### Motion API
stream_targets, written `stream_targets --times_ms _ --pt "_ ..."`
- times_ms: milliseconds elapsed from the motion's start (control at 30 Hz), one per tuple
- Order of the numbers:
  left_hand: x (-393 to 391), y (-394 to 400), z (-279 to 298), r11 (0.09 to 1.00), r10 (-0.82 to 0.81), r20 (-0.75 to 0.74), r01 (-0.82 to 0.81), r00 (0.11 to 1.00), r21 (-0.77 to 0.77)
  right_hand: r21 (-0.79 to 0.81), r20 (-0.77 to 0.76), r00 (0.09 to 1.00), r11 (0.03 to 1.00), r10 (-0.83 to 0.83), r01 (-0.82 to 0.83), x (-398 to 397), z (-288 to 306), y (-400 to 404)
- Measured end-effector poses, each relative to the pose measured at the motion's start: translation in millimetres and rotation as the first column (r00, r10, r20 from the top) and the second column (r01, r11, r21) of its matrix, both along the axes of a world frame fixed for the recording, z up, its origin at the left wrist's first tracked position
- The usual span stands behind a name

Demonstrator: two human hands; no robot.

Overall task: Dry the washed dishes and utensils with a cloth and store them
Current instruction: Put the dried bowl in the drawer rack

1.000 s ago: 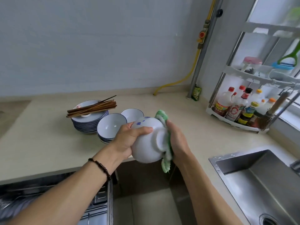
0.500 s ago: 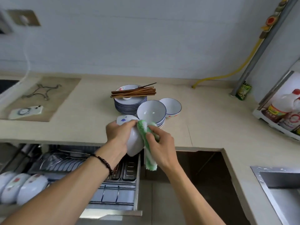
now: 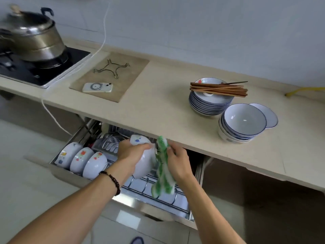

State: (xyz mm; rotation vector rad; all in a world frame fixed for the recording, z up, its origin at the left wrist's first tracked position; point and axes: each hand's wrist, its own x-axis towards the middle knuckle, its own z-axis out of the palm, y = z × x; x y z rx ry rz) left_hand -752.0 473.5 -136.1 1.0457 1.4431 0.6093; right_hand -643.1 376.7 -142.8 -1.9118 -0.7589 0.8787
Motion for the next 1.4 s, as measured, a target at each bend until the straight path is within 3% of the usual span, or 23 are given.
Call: stream_targets --times_ms 200,300,567,933,1400 --pt "-76 61 -50 0.975 -0.222 -0.193 0.218 0.956 -0.041 -0.141 -0.218 0.975 0.990 -0.048 0.017 -36 -47 46" --pt "-103 89 -78 0.965 -0.263 -0.257 0.252 0.930 -0.076 -0.168 -0.281 0.959 0.986 -0.047 -0.001 -49 -70 66" --pt "-127 124 -137 0.957 -0.287 -0.272 0.266 0.918 -0.114 -0.214 -0.271 0.962 0.976 -0.021 -0.039 -76 -119 105" --pt "-124 147 -195 0.924 -0.380 -0.327 0.340 0.865 -0.174 -0.256 -0.303 0.952 0.965 -0.033 -0.048 -77 -143 124" --pt "-123 157 -244 0.891 -0.454 -0.529 0.363 0.717 -0.273 -0.242 -0.327 0.945 0.967 -0.003 -0.080 -73 -159 133"
